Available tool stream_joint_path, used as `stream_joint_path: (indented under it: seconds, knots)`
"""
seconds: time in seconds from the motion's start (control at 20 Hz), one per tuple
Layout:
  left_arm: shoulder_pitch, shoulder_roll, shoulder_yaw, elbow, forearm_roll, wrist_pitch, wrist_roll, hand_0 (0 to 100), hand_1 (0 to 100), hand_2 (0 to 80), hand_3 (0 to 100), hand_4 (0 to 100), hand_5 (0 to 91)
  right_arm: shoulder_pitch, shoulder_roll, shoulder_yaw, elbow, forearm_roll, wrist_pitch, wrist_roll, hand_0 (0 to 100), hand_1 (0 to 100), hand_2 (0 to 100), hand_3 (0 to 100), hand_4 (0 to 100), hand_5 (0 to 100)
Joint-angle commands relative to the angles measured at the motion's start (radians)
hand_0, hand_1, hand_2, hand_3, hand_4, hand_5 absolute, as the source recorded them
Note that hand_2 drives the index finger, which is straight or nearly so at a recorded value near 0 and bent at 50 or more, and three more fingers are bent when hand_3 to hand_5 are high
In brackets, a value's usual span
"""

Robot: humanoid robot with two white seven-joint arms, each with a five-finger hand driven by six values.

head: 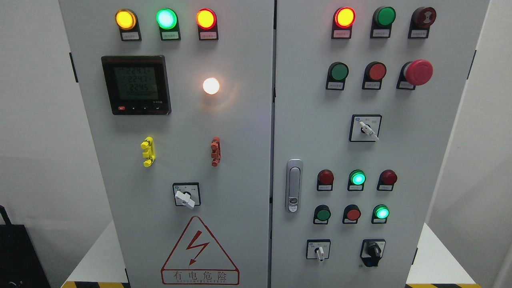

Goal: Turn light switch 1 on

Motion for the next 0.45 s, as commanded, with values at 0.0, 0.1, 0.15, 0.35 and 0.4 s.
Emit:
stream_joint_path:
  seconds: [0.0,0.1,0.15,0.35,0.4]
  knots:
    - [-0.011,-0.008,-0.024,0.114,-0.024,-0.001,0.006,24,0,0.0,0,5,0.0,0.000,-0.001,0.000,0.000,0.000,0.000,0.001,0,0,0,0,0,0]
    - [-0.018,-0.010,-0.024,0.114,-0.024,0.001,0.005,24,0,0.0,0,4,0.0,0.000,0.000,0.000,0.000,0.000,0.000,0.001,0,0,0,0,0,0]
    - [-0.020,-0.010,-0.024,0.114,-0.024,0.001,0.005,24,0,0.0,0,4,0.0,0.000,0.000,0.000,0.000,0.000,0.000,0.001,0,0,0,0,0,0]
    - [-0.035,-0.016,-0.024,0.114,-0.024,0.001,0.003,25,0,0.0,0,3,0.0,0.000,-0.001,0.000,0.000,0.000,0.000,0.001,0,0,0,0,0,0]
    - [-0.040,-0.018,-0.024,0.114,-0.024,0.001,0.003,25,0,0.0,0,3,0.0,0.000,0.000,0.000,0.000,0.000,0.000,0.001,0,0,0,0,0,0]
